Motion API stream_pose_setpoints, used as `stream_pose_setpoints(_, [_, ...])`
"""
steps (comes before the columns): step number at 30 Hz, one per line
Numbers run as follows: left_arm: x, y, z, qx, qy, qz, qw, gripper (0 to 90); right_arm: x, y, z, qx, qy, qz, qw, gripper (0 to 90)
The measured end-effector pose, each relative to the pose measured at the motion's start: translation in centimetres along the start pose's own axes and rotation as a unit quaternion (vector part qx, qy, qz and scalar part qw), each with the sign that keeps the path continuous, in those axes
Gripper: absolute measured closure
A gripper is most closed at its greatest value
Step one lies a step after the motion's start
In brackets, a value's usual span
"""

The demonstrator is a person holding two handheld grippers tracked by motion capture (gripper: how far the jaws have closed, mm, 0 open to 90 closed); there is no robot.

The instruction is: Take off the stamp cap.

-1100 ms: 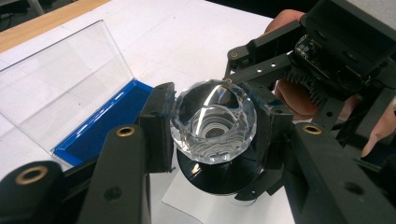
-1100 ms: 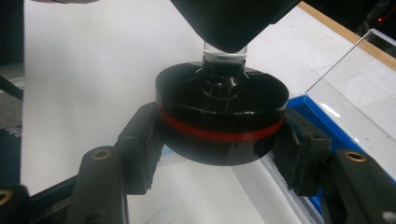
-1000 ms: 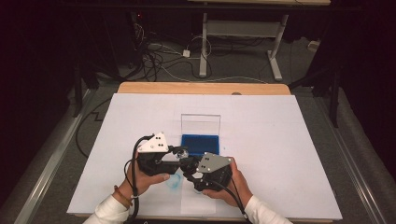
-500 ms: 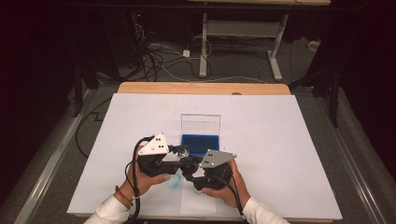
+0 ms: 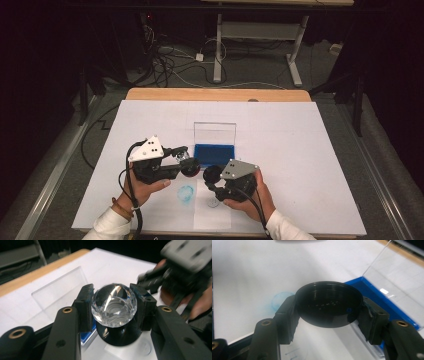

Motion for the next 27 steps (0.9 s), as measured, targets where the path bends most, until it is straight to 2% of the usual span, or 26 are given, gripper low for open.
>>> stream_pose_setpoints(1, [0.1, 0.0, 0.1, -0.009, -0.008, -0.002, 0.9999, 55.3, 0.2, 0.0, 0.1, -0.002, -0.004, 0.004, 1.0000, 39.3])
stream_pose_setpoints(2, [0.1, 0.0, 0.2, -0.012, -0.013, -0.011, 0.9998, 55.3, 0.4, 0.1, 0.3, -0.005, 0.001, 0.011, 0.9999, 39.2])
stream_pose_setpoints(4, [0.0, 0.2, 0.4, -0.016, -0.012, -0.004, 0.9998, 55.2, 0.5, 0.4, 0.6, -0.008, 0.008, 0.014, 0.9998, 39.2])
stream_pose_setpoints(6, [-0.2, 0.4, 0.6, -0.025, -0.017, -0.017, 0.9994, 55.2, 0.8, 0.9, 0.7, -0.010, 0.021, 0.024, 0.9994, 39.2])
stream_pose_setpoints(15, [-1.1, 0.8, 1.4, -0.034, -0.011, -0.029, 0.9990, 55.2, 2.6, 3.5, 0.4, 0.018, -0.001, 0.039, 0.9991, 39.1])
stream_pose_setpoints(17, [-1.3, 1.0, 1.5, -0.026, -0.007, -0.035, 0.9990, 55.2, 2.9, 4.0, 0.4, 0.022, -0.003, 0.045, 0.9987, 39.0])
stream_pose_setpoints(21, [-1.6, 1.0, 1.8, -0.027, -0.003, -0.042, 0.9987, 55.2, 3.3, 4.8, 0.5, 0.032, -0.003, 0.055, 0.9980, 39.0])
stream_pose_setpoints(23, [-1.7, 1.0, 1.8, -0.030, -0.009, -0.052, 0.9981, 55.1, 3.5, 5.2, 0.6, 0.035, -0.006, 0.058, 0.9977, 39.0])
stream_pose_setpoints(27, [-1.8, 0.9, 2.0, -0.040, -0.016, -0.059, 0.9973, 55.1, 3.7, 6.0, 0.8, 0.041, -0.008, 0.063, 0.9971, 39.0])
Point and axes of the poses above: each handheld gripper's, and its own axes: y roughly backward along the jaws, z roughly out of its underside, x roughly to its right, the point moved 7 cm from there along -y, roughly forward along the jaws, and after that the axes turned 2 degrees about x, right-handed, at the moved point
